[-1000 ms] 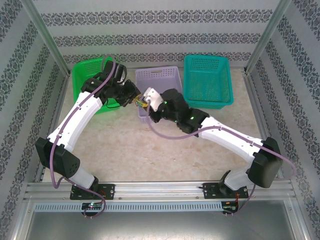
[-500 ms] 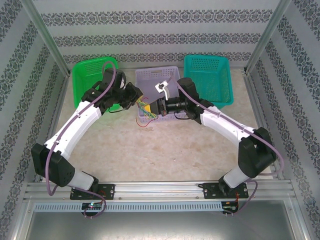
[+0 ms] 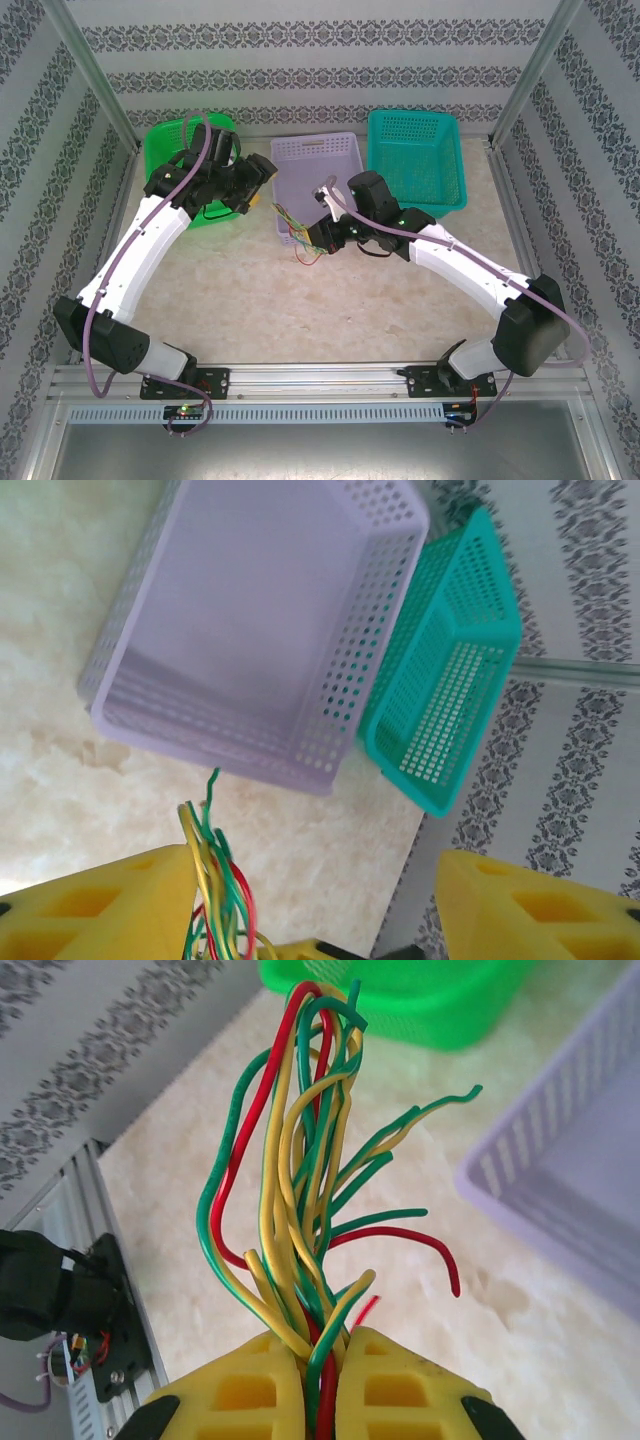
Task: Untangle the cables
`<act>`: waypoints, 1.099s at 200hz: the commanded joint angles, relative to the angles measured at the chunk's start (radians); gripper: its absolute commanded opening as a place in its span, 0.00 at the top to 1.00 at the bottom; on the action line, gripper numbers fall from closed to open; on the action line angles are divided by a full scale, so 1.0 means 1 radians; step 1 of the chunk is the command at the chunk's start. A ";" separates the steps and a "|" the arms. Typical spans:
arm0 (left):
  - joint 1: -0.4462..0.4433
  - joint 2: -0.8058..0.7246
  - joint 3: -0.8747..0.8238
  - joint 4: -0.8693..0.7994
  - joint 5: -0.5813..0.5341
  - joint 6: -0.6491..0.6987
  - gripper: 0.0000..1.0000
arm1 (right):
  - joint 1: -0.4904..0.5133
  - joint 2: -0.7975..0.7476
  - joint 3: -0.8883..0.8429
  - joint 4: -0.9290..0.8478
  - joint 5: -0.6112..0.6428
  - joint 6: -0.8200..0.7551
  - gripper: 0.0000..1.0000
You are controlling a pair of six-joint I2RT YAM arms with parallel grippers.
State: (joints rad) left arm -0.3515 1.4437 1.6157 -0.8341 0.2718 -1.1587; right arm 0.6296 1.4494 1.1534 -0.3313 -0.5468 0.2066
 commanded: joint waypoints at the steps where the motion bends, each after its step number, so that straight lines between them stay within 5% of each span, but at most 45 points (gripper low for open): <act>1: 0.004 -0.072 0.023 -0.041 -0.070 0.089 0.40 | -0.030 0.000 -0.001 -0.044 -0.019 0.056 1.00; 19: 0.002 -0.096 -0.027 0.020 0.036 0.140 0.60 | -0.052 0.000 0.005 -0.054 -0.028 0.089 1.00; 45: -0.046 -0.082 -0.130 0.116 0.228 0.177 0.73 | -0.091 0.006 0.019 -0.065 -0.054 0.163 1.00; 68: -0.102 -0.066 -0.198 0.164 0.235 0.202 0.68 | -0.097 -0.001 0.022 -0.058 -0.072 0.181 1.00; 92: -0.103 -0.065 -0.249 0.207 0.176 0.109 0.45 | -0.083 -0.036 0.004 -0.064 -0.024 0.133 1.00; 104: -0.102 -0.065 -0.245 0.209 0.134 0.064 0.41 | -0.071 -0.058 -0.013 -0.077 0.010 0.088 1.00; 127: -0.098 -0.044 -0.227 0.210 0.121 -0.024 0.45 | -0.029 -0.101 -0.060 -0.083 0.104 -0.009 1.00; 147: -0.099 -0.012 -0.193 0.179 0.138 -0.074 0.59 | 0.031 -0.136 -0.083 -0.097 0.239 -0.105 1.00; 168: -0.100 0.031 -0.125 0.095 0.149 -0.058 0.67 | 0.100 -0.167 -0.096 -0.092 0.389 -0.204 1.00; 220: -0.109 0.124 -0.007 -0.149 0.132 0.067 0.70 | 0.197 -0.186 -0.101 -0.059 0.580 -0.379 1.00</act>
State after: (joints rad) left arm -0.4564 1.5455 1.5749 -0.8230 0.4213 -1.1599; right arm 0.7986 1.2850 1.0626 -0.4213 -0.1047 -0.0391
